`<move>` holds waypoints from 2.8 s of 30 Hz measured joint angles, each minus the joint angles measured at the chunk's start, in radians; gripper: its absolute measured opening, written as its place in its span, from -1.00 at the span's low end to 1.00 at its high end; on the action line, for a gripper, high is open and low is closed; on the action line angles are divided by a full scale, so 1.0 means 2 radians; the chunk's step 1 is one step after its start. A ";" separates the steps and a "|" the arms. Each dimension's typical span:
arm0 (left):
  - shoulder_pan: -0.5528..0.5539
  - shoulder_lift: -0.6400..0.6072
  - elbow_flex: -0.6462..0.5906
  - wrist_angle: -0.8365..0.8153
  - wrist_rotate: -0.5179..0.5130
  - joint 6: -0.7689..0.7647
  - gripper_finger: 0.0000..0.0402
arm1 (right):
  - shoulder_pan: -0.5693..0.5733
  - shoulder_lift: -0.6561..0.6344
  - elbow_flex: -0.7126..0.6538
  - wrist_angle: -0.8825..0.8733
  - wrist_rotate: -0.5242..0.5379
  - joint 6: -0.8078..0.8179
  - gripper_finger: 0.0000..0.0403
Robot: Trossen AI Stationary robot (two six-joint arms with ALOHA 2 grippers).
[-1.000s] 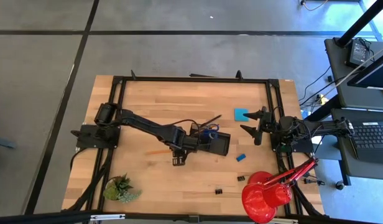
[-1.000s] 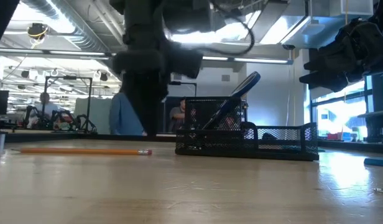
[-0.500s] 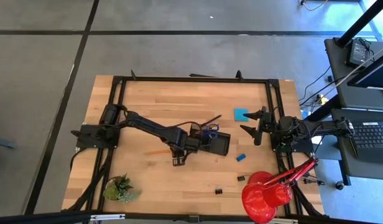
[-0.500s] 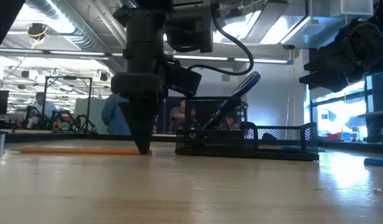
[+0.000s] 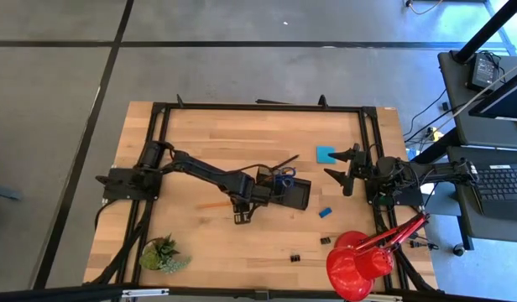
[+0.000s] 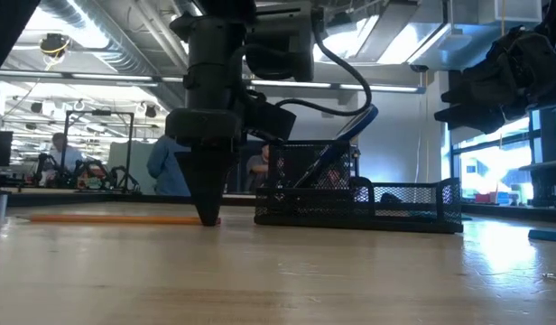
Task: Pick and place office supplies into organizer
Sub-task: Put the yellow pencil into the black desk organizer
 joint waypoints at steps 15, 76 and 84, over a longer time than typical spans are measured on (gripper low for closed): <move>-0.002 -0.002 -0.001 0.001 -0.010 0.000 -0.63 | 0.000 0.000 0.000 0.000 0.000 0.000 0.54; -0.021 -0.171 0.014 0.019 -0.050 0.040 -0.93 | 0.000 0.000 0.000 0.000 0.000 0.001 0.54; 0.005 -0.242 0.014 0.145 -0.060 0.094 -0.93 | 0.000 0.000 0.000 0.001 0.000 0.001 0.54</move>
